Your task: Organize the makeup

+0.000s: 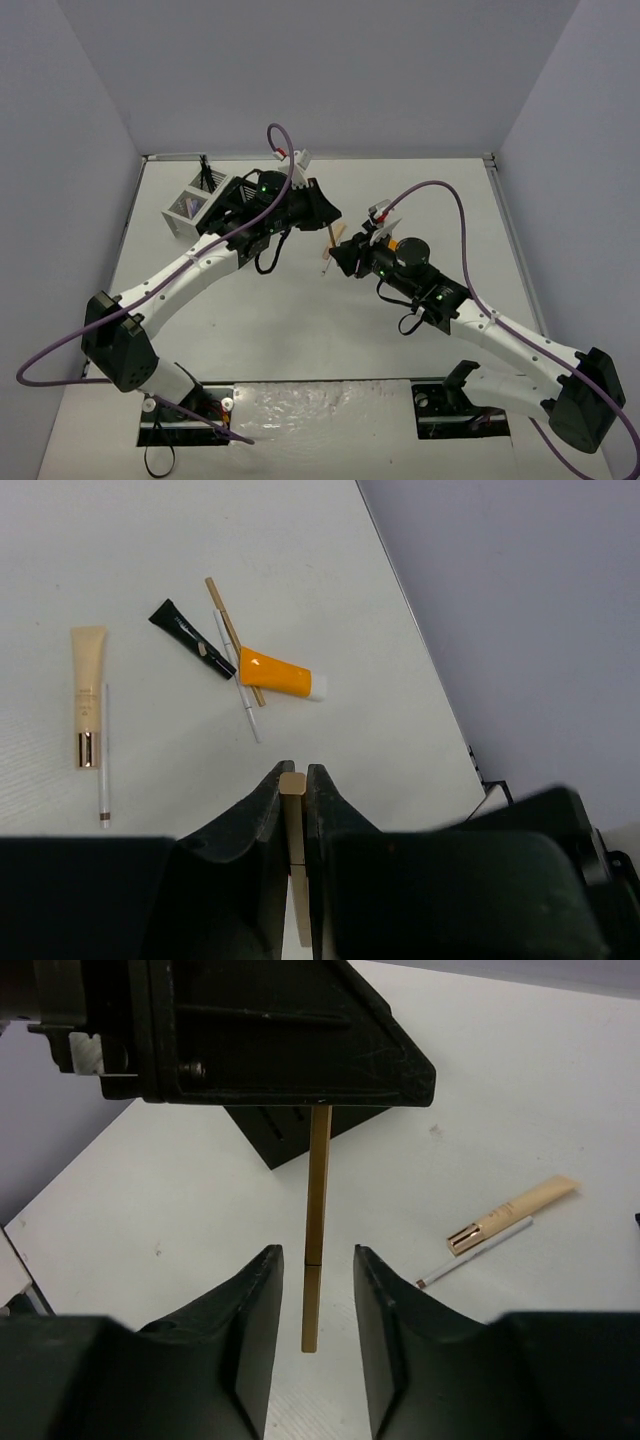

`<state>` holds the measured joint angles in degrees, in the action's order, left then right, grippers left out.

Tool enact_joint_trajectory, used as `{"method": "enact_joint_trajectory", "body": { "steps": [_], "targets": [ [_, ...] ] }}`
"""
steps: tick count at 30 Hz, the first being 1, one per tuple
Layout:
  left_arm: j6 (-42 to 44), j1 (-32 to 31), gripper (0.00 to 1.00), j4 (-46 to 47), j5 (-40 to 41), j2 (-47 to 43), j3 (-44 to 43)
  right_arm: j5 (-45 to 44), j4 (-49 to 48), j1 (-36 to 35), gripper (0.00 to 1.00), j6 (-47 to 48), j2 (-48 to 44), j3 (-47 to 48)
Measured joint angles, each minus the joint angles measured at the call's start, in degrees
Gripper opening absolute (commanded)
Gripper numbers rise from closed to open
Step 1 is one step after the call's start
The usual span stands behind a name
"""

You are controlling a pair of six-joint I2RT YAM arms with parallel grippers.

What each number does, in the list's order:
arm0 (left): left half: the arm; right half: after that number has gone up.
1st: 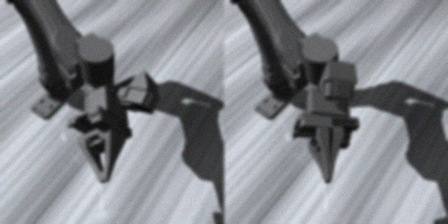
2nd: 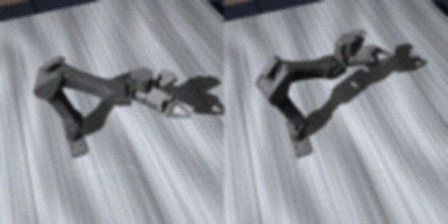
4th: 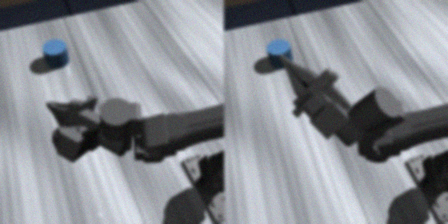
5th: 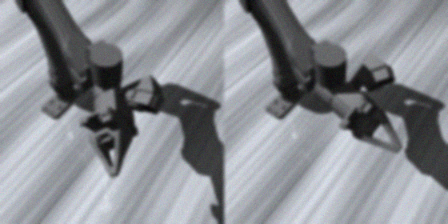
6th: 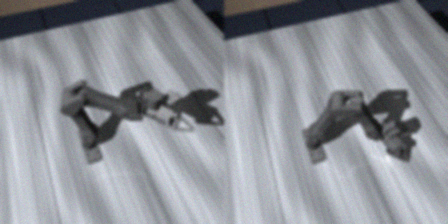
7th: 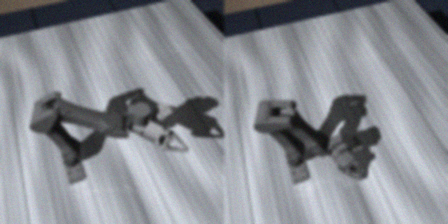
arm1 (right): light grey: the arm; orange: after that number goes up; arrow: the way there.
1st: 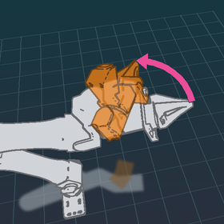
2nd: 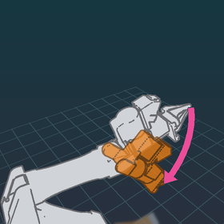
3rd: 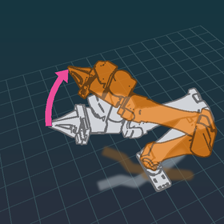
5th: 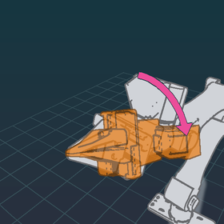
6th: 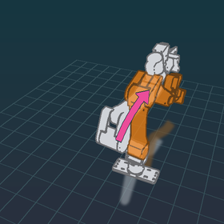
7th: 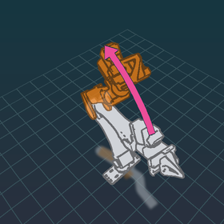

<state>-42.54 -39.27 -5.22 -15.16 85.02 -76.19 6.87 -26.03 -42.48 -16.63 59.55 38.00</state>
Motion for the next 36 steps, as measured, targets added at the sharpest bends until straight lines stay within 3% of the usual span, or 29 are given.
{"method": "enact_joint_trajectory", "body": {
  "steps": [3,7,16,24,27,31,36],
  "targets": [
    [1.79,0.31,0.00,-0.62,0.78,0.79,-1.31,-1.08,0.30,0.00,0.81,0.26,0.00,0.00],
    [7.51,1.37,0.00,-3.73,4.81,2.91,-6.11,-4.38,1.91,0.00,0.89,0.51,-0.05,0.02],
    [24.39,12.75,0.00,-4.86,18.70,8.13,-16.36,-13.66,8.80,0.06,0.91,1.75,-2.23,0.00],
    [29.83,22.92,0.04,-2.14,22.44,19.19,-20.53,-18.19,12.71,0.30,0.91,1.94,-2.84,-0.10],
    [30.36,24.24,0.17,-0.97,22.53,22.82,-20.48,-18.79,13.68,0.46,0.91,1.96,-2.86,-0.22],
    [30.38,25.00,0.46,0.99,22.14,24.73,-19.19,-19.95,15.02,0.59,0.88,1.88,-2.91,-0.91],
    [30.17,25.24,0.66,2.26,22.10,24.60,-17.28,-23.21,18.46,2.85,0.83,-0.81,-2.22,-0.96]
  ]
}}
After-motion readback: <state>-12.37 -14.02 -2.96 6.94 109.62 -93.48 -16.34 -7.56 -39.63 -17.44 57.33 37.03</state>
